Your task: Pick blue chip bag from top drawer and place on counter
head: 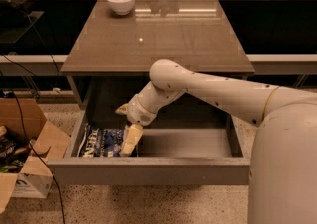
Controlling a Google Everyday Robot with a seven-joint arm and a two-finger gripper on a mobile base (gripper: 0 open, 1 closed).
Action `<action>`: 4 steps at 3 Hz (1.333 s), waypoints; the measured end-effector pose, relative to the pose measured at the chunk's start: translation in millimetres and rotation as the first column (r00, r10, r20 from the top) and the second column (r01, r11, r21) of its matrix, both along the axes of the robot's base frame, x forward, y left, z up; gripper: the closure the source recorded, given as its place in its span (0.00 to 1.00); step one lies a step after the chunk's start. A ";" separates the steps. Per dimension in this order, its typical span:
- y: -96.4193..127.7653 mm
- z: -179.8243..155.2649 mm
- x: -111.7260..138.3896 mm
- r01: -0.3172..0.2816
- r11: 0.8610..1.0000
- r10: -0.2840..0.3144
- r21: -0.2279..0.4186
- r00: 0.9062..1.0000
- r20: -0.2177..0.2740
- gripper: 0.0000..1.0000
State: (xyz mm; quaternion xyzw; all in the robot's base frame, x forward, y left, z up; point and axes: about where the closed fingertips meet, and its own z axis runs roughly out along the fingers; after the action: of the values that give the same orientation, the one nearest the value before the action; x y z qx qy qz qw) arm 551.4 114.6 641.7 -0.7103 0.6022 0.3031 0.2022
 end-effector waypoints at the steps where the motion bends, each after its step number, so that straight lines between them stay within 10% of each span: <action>1: 7.8 -10.8 -11.6 -0.007 1.000 0.007 0.009 0.999 -0.043 0.24; 4: -29.3 5.0 -17.6 0.112 0.994 -0.112 -0.008 0.992 -0.065 0.99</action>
Offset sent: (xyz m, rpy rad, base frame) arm -0.0254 -0.0021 -0.0208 0.0028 0.0984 -0.0334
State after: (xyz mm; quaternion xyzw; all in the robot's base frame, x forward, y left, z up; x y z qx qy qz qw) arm 533.8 85.3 646.7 -0.6654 0.6481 0.3132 0.1976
